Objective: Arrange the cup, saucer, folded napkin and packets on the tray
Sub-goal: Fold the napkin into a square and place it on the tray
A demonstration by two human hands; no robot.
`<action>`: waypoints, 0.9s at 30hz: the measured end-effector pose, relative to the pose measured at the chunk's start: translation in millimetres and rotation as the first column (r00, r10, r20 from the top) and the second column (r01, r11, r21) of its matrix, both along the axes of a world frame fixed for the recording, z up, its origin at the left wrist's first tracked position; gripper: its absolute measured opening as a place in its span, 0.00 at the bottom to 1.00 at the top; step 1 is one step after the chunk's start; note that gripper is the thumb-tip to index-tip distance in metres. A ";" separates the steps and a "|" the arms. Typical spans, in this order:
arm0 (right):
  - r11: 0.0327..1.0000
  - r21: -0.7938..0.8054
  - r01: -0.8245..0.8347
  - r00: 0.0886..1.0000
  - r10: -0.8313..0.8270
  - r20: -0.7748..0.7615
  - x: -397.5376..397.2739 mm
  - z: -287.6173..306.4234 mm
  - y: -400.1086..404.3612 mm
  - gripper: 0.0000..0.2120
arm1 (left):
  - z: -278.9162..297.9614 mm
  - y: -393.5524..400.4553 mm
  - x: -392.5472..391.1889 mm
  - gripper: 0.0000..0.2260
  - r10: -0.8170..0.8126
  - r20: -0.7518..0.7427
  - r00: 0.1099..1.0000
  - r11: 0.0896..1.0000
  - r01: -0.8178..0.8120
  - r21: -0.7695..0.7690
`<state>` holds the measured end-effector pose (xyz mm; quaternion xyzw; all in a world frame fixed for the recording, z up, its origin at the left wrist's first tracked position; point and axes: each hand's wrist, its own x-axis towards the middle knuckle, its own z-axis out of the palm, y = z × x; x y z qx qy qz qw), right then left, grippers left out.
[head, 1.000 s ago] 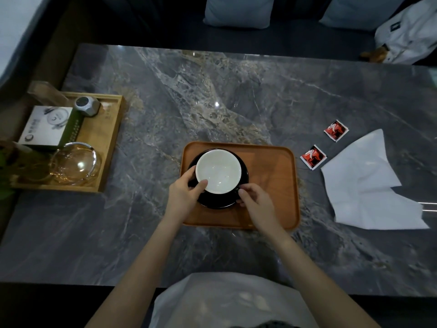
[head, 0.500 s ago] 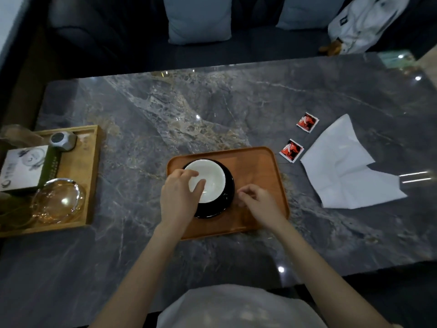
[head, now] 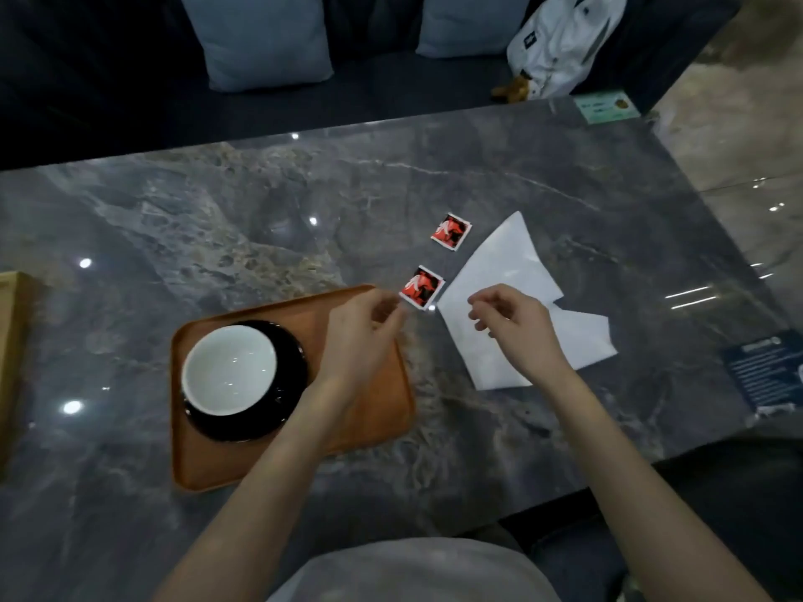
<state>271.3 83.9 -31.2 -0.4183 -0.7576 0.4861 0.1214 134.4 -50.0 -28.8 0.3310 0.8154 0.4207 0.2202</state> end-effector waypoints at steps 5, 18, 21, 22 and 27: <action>0.988 0.050 0.147 0.989 -0.147 -0.006 49.2 -16.3 67.4 0.06 | -39.2 55.9 44.9 0.19 -0.193 0.001 0.981 0.973 0.191 -0.129; 0.994 -0.086 0.072 0.979 -0.054 0.198 76.4 -92.9 131.9 0.28 | -95.9 91.7 108.7 0.26 -0.212 -0.066 0.975 0.913 0.174 -0.368; 0.994 -0.086 0.069 0.979 -0.050 0.200 70.0 -95.4 136.5 0.21 | -99.0 92.3 109.5 0.24 -0.232 -0.116 0.966 0.896 0.166 -0.411; 0.994 -0.085 0.074 0.979 -0.056 0.195 67.2 -92.7 137.2 0.16 | -100.4 92.3 109.8 0.23 -0.242 -0.142 0.960 0.889 0.161 -0.428; 0.993 -0.115 0.029 0.998 -0.023 0.050 61.4 -71.2 138.1 0.05 | -98.5 95.8 104.2 0.25 -0.268 -0.162 0.950 0.881 0.173 -0.439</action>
